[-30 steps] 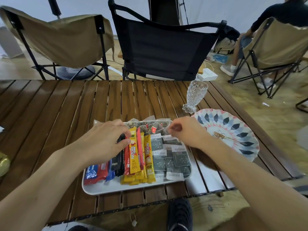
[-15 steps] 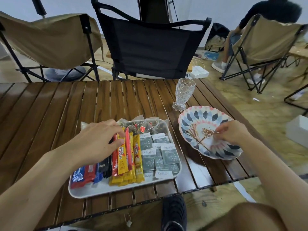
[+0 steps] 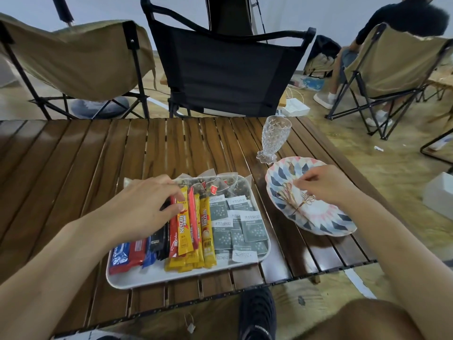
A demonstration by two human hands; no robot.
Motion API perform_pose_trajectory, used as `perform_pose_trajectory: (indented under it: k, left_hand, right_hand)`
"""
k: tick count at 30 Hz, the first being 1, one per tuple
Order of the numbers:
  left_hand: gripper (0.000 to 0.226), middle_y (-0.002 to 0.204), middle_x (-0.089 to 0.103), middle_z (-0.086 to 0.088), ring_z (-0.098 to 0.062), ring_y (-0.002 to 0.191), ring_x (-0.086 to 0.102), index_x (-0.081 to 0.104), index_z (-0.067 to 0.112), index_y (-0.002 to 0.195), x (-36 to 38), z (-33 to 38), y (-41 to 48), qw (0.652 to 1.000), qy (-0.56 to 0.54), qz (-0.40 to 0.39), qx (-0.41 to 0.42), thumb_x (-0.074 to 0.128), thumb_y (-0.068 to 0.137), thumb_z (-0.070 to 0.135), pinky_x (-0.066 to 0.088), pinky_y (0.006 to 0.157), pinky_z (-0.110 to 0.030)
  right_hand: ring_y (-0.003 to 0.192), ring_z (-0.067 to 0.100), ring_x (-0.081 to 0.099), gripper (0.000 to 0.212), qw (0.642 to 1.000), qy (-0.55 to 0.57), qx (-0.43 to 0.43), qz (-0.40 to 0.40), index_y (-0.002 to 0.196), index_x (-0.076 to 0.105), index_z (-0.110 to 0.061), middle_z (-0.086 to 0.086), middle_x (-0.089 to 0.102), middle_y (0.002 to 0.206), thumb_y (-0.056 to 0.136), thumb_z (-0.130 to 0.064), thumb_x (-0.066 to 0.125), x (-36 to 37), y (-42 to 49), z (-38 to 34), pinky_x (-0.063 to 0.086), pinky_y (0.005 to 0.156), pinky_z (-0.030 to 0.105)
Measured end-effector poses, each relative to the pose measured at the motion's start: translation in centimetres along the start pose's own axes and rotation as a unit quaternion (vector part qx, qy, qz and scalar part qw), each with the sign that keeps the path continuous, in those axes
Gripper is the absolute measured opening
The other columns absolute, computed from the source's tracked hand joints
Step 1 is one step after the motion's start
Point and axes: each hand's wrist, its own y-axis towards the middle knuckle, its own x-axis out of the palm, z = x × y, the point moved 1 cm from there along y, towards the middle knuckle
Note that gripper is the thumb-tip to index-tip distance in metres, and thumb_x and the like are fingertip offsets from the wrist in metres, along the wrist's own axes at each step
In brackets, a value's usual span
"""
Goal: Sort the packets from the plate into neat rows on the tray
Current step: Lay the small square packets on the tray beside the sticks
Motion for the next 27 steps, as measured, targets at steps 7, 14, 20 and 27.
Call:
perform_pose_trajectory:
  k: [7, 14, 20, 27]
  left_hand:
    - [0.037, 0.138, 0.055, 0.016, -0.005, 0.117, 0.058, 0.062, 0.042, 0.130, 0.0, -0.9, -0.6, 1.000, 0.010, 0.007, -0.006, 0.051, 0.100, 0.060, 0.052, 0.102, -0.032]
    - [0.039, 0.144, 0.053, 0.013, -0.005, 0.126, 0.054, 0.061, 0.038, 0.135, -0.3, -0.7, -0.8, 1.000, 0.013, 0.007, -0.005, 0.050, 0.102, 0.056, 0.046, 0.106, -0.030]
    - [0.037, 0.140, 0.054, 0.013, -0.005, 0.121, 0.056, 0.062, 0.037, 0.133, -0.2, -0.7, -0.6, 1.000, 0.008, 0.009, -0.002, 0.051, 0.102, 0.055, 0.050, 0.102, -0.029]
    - [0.037, 0.136, 0.055, 0.014, -0.004, 0.119, 0.056, 0.062, 0.038, 0.132, 0.0, -0.6, -0.5, 1.000, 0.012, 0.010, 0.002, 0.051, 0.102, 0.056, 0.051, 0.103, -0.032]
  right_hand:
    - [0.075, 0.011, 0.066, 0.019, 0.983, -0.050, -0.068, -0.162, 0.086, 0.077, -0.021, -0.005, 0.071, 0.079, 0.089, -0.040, 0.078, 5.2, -2.0, -6.1, 0.049, 0.069, 0.026]
    - [0.079, 0.012, 0.068, 0.021, 0.976, -0.141, -0.078, -0.149, 0.081, 0.081, -0.020, -0.001, 0.075, 0.083, 0.088, -0.039, 0.077, 7.9, -1.5, -6.7, 0.046, 0.061, 0.023]
    - [0.079, 0.013, 0.068, 0.024, 0.978, -0.145, -0.080, -0.128, 0.072, 0.074, -0.025, -0.002, 0.073, 0.082, 0.088, -0.043, 0.077, 7.6, -1.6, -6.6, 0.050, 0.068, 0.027]
    - [0.083, 0.014, 0.068, 0.024, 0.973, -0.170, -0.084, -0.130, 0.080, 0.075, -0.024, -0.004, 0.072, 0.087, 0.085, -0.047, 0.079, 7.9, -1.8, -6.9, 0.055, 0.074, 0.029]
